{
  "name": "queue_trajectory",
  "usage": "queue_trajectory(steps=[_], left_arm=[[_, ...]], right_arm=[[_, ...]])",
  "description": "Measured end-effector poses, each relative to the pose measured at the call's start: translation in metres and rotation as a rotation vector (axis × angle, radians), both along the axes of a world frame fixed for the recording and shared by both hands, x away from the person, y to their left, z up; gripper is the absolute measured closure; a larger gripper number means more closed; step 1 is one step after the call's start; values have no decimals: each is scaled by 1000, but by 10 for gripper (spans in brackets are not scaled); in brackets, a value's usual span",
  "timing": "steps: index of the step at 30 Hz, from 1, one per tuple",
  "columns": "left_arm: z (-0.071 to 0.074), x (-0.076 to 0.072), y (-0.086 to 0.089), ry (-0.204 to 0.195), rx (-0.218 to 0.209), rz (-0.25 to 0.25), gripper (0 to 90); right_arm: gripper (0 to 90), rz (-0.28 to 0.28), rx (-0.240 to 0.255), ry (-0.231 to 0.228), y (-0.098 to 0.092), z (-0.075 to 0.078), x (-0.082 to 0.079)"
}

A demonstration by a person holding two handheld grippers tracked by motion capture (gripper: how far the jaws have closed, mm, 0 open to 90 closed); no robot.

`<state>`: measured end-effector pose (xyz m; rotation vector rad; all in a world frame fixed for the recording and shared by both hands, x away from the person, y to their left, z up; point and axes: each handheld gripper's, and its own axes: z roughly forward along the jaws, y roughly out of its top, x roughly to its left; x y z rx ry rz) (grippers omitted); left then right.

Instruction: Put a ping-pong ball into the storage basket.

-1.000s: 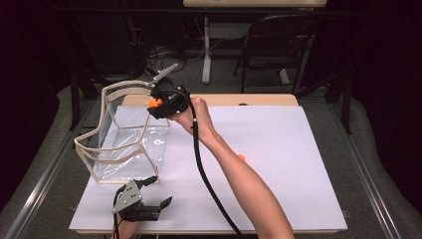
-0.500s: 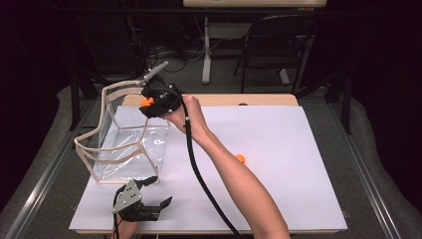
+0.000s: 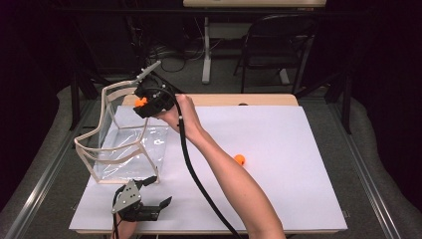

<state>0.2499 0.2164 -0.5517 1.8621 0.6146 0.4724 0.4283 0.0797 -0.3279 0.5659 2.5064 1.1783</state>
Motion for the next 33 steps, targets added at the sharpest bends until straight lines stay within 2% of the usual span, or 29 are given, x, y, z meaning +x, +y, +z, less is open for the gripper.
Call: queue_trajectory(steps=[16,24,33], left_arm=[[0,0,0,0,2,-4,157],[0,0,0,-2,4,-7,157],[0,0,0,1,5,-7,157]], right_arm=[[510,6,-10,3,13,-2,0],[510,16,-40,-4,23,-6,0],[510,23,-66,25,34,-16,1]])
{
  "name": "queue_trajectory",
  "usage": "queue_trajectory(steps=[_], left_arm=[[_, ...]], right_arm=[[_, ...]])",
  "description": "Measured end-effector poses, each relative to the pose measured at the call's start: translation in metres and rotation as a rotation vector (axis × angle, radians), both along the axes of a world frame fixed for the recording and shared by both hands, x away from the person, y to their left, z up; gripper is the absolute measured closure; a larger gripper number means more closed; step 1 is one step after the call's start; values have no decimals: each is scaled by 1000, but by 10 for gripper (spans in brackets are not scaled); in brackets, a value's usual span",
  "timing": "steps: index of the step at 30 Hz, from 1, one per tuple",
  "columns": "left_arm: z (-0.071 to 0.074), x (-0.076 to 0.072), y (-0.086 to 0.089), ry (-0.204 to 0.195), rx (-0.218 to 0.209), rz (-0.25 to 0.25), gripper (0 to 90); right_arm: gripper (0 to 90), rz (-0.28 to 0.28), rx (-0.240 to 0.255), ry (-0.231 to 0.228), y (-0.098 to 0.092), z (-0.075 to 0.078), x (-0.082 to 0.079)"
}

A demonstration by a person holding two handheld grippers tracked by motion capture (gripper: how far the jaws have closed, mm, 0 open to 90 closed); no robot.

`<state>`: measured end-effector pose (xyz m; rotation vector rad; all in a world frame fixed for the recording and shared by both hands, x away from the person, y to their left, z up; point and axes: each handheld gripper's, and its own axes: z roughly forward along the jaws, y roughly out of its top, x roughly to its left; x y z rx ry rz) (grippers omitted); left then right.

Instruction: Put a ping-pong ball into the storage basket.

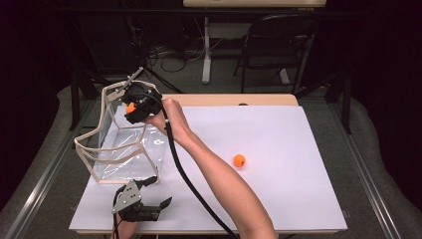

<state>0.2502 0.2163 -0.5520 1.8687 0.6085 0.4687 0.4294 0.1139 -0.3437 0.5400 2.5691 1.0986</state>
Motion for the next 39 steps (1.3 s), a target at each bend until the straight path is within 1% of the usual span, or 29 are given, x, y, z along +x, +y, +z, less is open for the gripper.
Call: queue_trajectory(steps=[6,7,8,10,13,22,33,35,36,37,38,39], left_arm=[[0,0,0,0,-3,2,157],[0,0,0,0,0,10,157],[0,0,0,1,-3,2,157],[0,-1,0,0,-5,8,157],[0,0,0,0,-3,0,157],[0,0,0,1,-4,0,157],[0,0,0,1,-6,0,157],[0,0,0,2,-6,0,157],[0,0,0,2,-5,-1,157],[0,0,0,2,-5,-1,157],[0,0,0,2,-6,-1,157],[0,0,0,2,-6,0,157]], right_arm=[[509,9,-14,8,6,-3,-1],[509,13,-19,10,7,-4,-1],[509,16,-23,10,8,-5,-1],[509,17,-34,14,10,-6,-2],[508,17,-38,21,11,-7,-1],[507,33,-50,40,14,-10,-1],[500,51,-67,41,20,-12,-3],[483,52,-64,43,20,-12,-3],[380,49,-62,49,20,-12,-3],[380,49,-62,49,20,-12,-3],[326,45,-53,56,19,-12,-3],[326,45,-53,56,19,-12,-3]])
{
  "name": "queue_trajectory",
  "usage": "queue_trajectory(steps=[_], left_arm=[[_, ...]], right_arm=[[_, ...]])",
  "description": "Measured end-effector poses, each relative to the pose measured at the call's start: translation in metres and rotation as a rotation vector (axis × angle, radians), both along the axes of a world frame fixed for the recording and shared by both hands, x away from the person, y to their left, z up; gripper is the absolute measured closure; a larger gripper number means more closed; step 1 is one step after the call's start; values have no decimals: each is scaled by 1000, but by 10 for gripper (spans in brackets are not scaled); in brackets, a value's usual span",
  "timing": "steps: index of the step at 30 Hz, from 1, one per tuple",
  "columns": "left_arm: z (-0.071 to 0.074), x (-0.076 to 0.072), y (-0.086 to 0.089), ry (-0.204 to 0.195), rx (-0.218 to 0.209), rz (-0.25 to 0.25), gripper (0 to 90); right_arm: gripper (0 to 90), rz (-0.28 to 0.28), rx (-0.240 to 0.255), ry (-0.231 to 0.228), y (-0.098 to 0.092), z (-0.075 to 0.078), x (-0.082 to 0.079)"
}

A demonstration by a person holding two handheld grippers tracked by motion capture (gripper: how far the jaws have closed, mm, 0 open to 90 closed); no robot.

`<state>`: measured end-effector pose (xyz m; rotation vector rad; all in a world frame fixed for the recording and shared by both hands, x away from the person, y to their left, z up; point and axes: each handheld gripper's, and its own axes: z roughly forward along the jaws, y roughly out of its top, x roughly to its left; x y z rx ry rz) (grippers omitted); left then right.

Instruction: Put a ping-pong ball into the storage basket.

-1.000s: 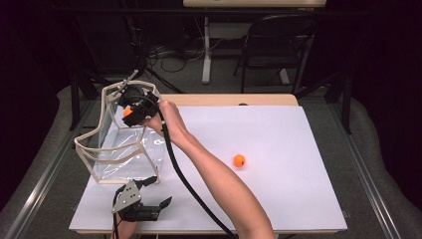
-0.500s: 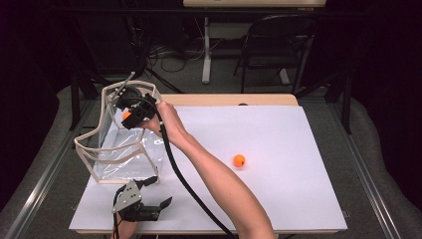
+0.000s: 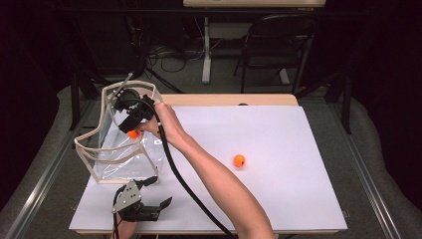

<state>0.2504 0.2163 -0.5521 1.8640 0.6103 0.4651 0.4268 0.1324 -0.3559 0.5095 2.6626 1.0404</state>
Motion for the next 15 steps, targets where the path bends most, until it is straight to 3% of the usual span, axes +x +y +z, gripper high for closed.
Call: queue_trajectory(steps=[1,3,15], left_arm=[[0,0,0,0,0,0,157],[0,0,0,1,1,-1,157],[0,0,0,0,3,0,157]], right_arm=[[249,7,20,15,-3,1,1],[189,0,38,14,-7,3,0],[68,-12,104,9,-39,13,-4]])
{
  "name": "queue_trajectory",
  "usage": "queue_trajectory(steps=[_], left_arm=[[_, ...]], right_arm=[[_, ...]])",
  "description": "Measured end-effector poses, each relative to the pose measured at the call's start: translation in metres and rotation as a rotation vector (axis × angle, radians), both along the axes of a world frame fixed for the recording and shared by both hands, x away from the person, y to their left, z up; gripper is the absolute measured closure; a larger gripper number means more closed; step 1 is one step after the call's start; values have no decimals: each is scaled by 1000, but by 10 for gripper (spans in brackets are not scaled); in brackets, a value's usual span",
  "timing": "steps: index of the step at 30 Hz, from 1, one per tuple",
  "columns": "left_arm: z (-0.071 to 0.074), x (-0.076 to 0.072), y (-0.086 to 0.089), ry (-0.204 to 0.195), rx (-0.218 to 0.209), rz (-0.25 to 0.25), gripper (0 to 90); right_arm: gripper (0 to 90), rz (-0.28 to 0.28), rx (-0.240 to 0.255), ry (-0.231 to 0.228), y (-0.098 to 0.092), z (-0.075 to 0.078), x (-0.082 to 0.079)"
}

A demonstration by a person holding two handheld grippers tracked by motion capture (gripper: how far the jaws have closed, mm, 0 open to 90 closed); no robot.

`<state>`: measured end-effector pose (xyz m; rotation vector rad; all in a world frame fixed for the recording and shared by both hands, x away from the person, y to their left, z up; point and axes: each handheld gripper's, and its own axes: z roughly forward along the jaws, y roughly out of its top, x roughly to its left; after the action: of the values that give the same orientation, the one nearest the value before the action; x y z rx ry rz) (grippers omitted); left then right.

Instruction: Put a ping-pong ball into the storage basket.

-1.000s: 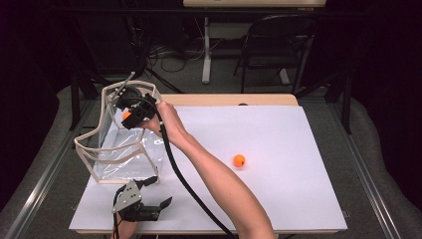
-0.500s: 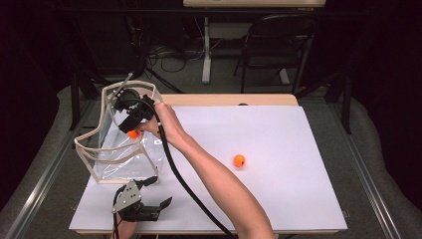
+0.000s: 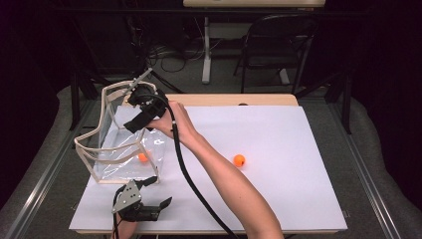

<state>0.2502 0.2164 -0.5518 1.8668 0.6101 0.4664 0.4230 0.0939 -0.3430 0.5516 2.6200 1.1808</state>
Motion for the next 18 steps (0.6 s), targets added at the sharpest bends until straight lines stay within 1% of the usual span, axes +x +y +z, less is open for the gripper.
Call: queue_trajectory(steps=[1,2,5,6,7,8,10,11,12,13,16,18], left_arm=[[0,0,0,-1,0,-1,157],[0,0,0,-1,0,-1,157],[0,0,0,0,0,-1,157],[0,0,-1,-1,0,-1,157],[0,0,-1,-1,1,-1,157],[0,0,-1,-1,2,-1,157],[0,0,-1,0,2,-1,157],[0,0,-1,-1,-1,-1,157],[0,0,-1,0,-1,0,157],[0,0,-1,0,-1,0,157],[0,0,-1,-2,1,-1,157],[0,-1,-2,-2,4,7,157]], right_arm=[[56,-3,3,-5,-6,2,-2],[56,-3,3,-5,-6,2,-2],[46,-9,6,-13,-16,3,-4],[39,-14,11,-18,-23,4,-5],[39,-14,11,-18,-23,4,-5],[35,-19,16,-22,-30,5,-6],[34,-26,26,-25,-37,5,-7],[34,-26,26,-25,-37,5,-7],[31,-32,28,-28,-44,4,-8],[31,-32,28,-28,-44,4,-8],[30,-43,31,-32,-54,2,-10],[30,-51,33,-40,-62,1,-12]])
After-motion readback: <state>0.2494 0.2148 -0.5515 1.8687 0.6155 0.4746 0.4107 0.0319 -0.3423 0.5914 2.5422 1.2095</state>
